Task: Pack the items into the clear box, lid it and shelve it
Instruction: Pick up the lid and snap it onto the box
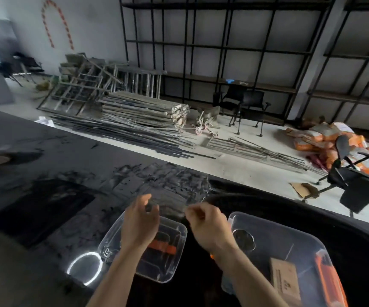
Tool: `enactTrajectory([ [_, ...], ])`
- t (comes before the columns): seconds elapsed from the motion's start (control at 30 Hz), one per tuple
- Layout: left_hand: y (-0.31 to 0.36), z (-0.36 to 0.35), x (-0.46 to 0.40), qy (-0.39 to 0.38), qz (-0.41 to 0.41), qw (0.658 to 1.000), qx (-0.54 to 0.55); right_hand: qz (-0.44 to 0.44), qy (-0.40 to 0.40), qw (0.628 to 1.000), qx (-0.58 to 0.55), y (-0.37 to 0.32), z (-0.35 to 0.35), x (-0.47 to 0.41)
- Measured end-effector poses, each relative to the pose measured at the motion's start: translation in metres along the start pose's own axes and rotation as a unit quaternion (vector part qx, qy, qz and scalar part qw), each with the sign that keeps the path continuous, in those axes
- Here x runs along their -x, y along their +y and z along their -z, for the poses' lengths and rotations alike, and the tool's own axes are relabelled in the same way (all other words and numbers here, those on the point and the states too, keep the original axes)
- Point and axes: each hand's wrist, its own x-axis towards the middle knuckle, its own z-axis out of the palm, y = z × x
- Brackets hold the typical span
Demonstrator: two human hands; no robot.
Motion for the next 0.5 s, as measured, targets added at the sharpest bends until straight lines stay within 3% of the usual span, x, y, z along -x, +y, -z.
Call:
enactTrajectory([
  [0.1, -0.036, 0.027, -0.011, -0.013, 0.084, 0.993, -0.084, -0.066, -0.064, 0.994, 0.059, 0.006, -0.053, -0.011],
  [0.23, -0.071, 0.044, -0.007, -0.049, 0.128, 0.976, -0.17, -0.193, -0.109, 0.973, 0.057, 0.032, -0.086, -0.013],
  [0.5, -0.089, 0.049, -0.008, -0.097, 0.184, 0.969, -0.133, -0.233, -0.065, 0.97, -0.033, 0.054, -0.098, -0.03],
])
